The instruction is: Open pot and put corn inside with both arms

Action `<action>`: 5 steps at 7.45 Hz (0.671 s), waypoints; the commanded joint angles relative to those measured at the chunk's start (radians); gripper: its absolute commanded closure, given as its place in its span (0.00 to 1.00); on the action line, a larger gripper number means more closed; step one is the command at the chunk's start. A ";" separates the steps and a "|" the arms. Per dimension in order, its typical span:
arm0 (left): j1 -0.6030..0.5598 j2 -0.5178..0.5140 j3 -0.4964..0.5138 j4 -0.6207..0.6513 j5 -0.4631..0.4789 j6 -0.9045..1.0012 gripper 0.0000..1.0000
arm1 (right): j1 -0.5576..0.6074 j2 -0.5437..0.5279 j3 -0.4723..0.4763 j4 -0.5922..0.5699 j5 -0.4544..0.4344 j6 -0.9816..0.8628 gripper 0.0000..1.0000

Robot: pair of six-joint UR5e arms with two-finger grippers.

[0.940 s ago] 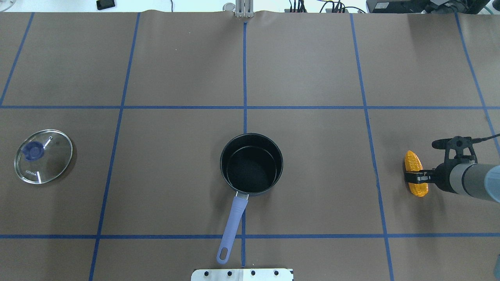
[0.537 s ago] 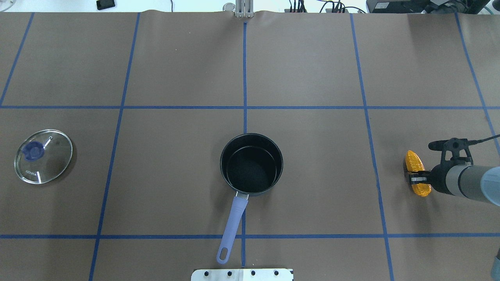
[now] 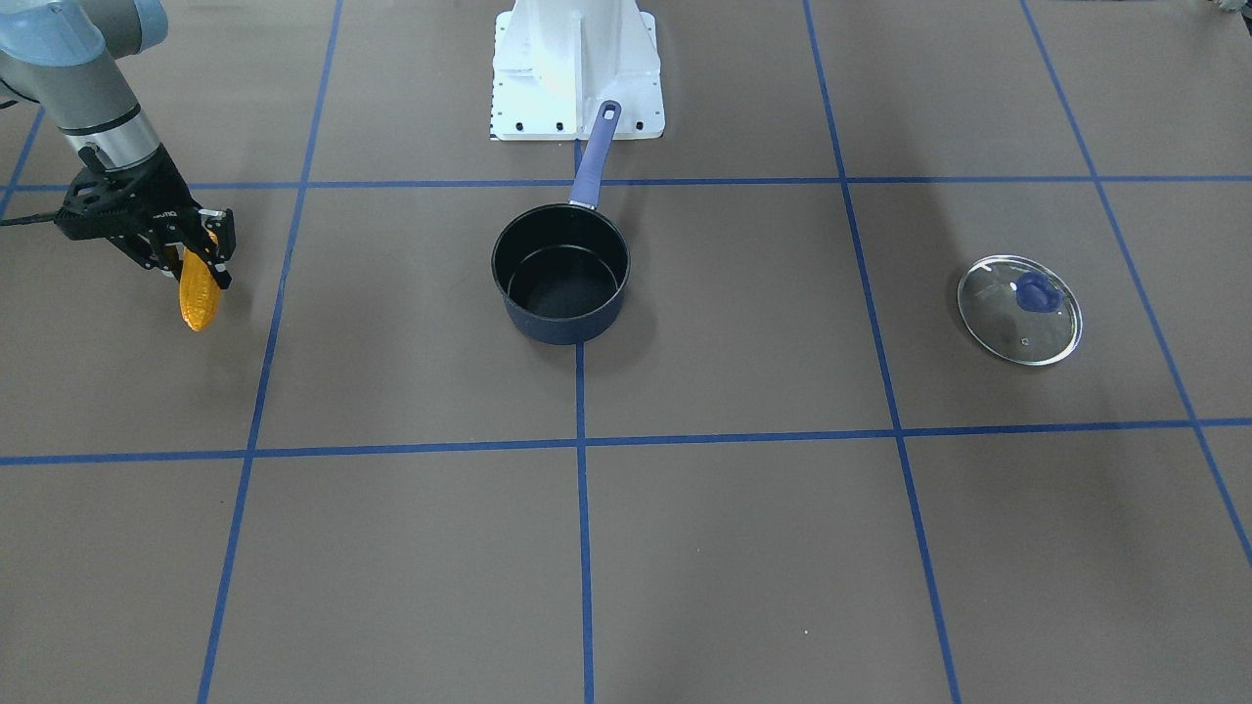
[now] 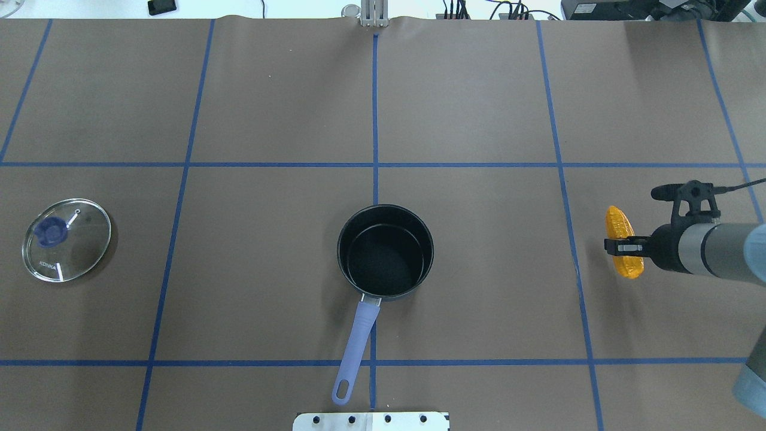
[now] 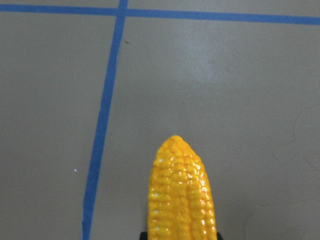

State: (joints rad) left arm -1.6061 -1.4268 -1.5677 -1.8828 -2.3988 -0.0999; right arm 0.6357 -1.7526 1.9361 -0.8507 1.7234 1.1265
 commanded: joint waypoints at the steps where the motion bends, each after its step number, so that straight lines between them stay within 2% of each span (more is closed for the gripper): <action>1: -0.002 0.035 -0.024 0.004 0.001 0.005 0.01 | 0.071 0.244 0.012 -0.269 0.051 0.004 1.00; 2: 0.005 0.049 -0.081 0.014 0.013 0.005 0.02 | 0.070 0.353 0.026 -0.400 0.050 0.010 1.00; 3: 0.074 0.043 -0.100 0.014 0.015 0.006 0.02 | 0.065 0.454 0.037 -0.521 0.050 0.059 1.00; 4: 0.162 0.048 -0.120 0.016 0.015 0.006 0.01 | 0.036 0.538 0.038 -0.600 0.041 0.109 1.00; 5: 0.170 0.052 -0.121 0.016 0.015 0.006 0.01 | -0.005 0.614 0.038 -0.655 0.024 0.145 1.00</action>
State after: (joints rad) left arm -1.4802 -1.3798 -1.6761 -1.8679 -2.3845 -0.0938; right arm 0.6727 -1.2455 1.9716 -1.4128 1.7634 1.2205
